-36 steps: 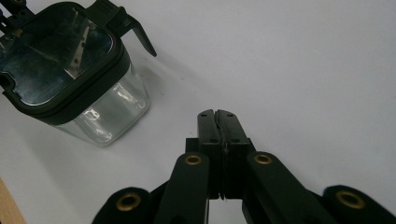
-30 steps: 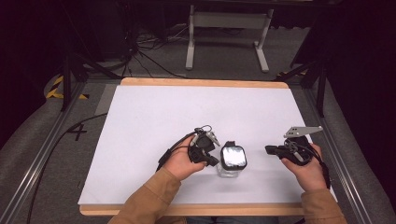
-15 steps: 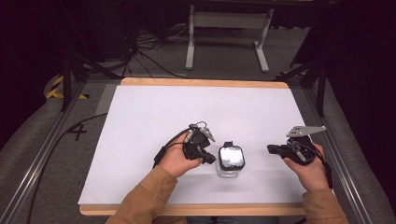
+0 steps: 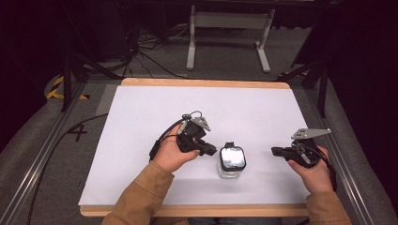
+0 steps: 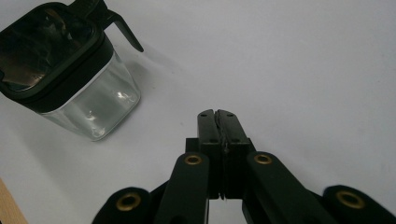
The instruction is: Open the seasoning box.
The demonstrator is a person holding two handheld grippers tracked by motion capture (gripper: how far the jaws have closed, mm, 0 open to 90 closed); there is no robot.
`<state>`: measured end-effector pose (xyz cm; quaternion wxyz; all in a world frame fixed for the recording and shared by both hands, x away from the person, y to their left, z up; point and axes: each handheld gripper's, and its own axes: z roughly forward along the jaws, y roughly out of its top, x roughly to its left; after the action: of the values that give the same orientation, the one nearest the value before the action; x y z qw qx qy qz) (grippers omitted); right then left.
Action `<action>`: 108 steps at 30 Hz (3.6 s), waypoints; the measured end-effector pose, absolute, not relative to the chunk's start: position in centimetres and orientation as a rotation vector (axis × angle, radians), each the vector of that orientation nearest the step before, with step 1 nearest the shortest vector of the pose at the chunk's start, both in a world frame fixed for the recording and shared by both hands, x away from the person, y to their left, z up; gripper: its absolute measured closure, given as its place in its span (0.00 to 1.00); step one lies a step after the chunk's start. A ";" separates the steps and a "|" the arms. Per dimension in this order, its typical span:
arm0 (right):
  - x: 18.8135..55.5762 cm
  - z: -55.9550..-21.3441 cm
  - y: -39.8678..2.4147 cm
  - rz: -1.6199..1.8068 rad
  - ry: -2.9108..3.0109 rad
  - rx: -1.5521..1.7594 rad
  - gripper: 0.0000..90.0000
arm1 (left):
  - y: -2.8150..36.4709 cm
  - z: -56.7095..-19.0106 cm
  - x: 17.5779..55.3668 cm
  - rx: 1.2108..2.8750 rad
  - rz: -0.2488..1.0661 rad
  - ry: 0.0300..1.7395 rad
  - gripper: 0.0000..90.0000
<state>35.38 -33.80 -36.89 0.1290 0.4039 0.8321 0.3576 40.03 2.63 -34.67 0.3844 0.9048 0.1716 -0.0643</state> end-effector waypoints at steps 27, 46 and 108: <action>34.4 -36.9 -34.6 1.051 2.399 1.182 1.00 | -3.0 -33.9 43.7 2.334 -0.167 0.432 0.95; 34.1 -36.6 -34.7 1.057 2.392 1.178 0.99 | -3.5 -34.9 44.4 2.341 -0.190 0.464 0.96; 33.6 -36.4 -31.3 1.065 2.517 0.975 1.00 | -3.4 -35.5 45.4 2.321 -0.294 0.546 0.97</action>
<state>33.55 -31.34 -36.35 0.1197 0.3336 0.8611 0.3645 45.35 -3.37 -35.48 0.3613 0.9008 0.2119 -0.1140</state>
